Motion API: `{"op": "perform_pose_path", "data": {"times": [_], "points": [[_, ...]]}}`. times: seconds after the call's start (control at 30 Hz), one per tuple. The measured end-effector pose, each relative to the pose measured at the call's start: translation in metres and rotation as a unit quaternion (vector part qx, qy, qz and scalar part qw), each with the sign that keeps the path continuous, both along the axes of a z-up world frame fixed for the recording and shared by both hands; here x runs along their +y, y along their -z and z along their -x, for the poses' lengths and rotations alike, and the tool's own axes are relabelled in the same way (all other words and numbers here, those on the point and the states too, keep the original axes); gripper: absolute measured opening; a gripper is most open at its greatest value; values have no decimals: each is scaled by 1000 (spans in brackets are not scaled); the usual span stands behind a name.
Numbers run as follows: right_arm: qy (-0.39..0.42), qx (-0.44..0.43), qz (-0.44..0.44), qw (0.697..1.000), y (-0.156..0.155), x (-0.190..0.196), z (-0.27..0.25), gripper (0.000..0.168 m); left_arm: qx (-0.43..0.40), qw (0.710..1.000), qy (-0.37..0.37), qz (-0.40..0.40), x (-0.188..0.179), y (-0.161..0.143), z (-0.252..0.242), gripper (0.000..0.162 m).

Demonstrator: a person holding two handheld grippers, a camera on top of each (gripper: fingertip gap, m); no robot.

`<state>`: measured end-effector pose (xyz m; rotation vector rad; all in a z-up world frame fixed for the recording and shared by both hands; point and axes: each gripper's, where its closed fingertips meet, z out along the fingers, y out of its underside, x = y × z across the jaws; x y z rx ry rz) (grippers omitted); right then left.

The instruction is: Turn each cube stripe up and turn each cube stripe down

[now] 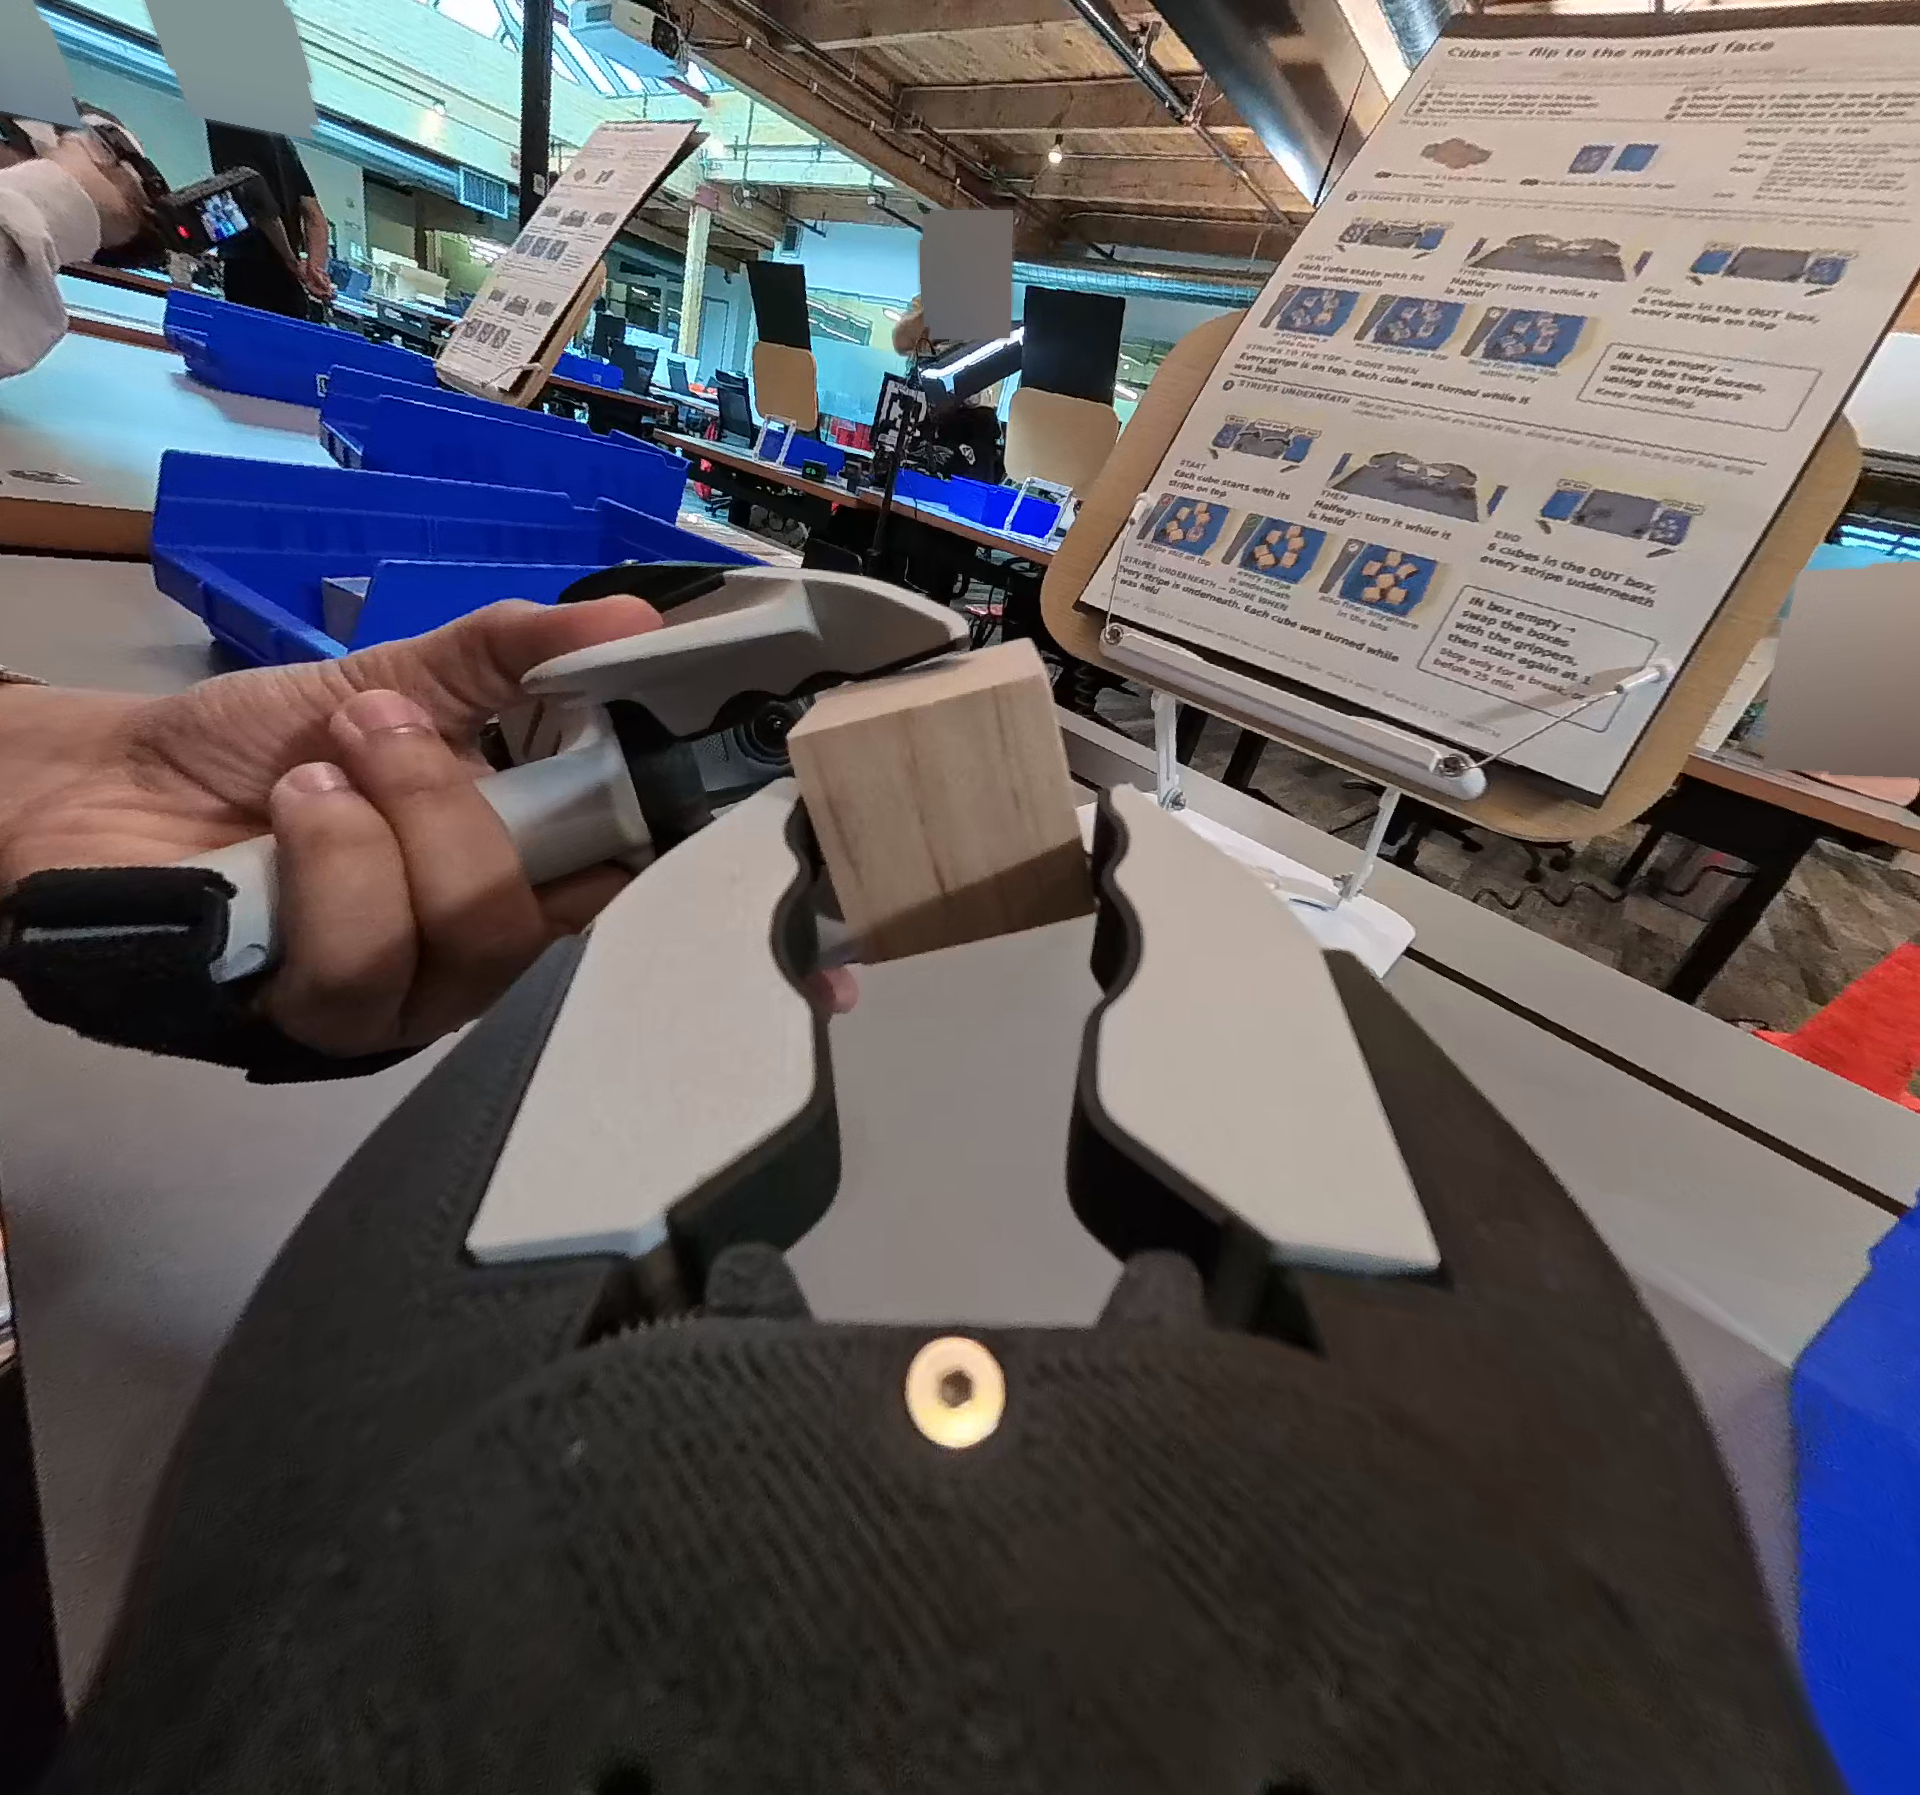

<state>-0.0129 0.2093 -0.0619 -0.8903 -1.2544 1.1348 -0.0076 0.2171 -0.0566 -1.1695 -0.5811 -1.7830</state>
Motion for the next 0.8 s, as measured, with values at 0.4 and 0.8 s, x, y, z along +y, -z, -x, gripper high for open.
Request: {"op": "perform_pose_path", "data": {"times": [0.4, 0.8], "points": [[-19, -9, 36, 999, -1, 1, 1, 50, -29, 1000, 3, -13, -1, -2, 2, 47], [-36, -16, 158, 987, -7, 23, -1, 49, -28, 999, -33, -15, -3, 1, 18, 55]]}}
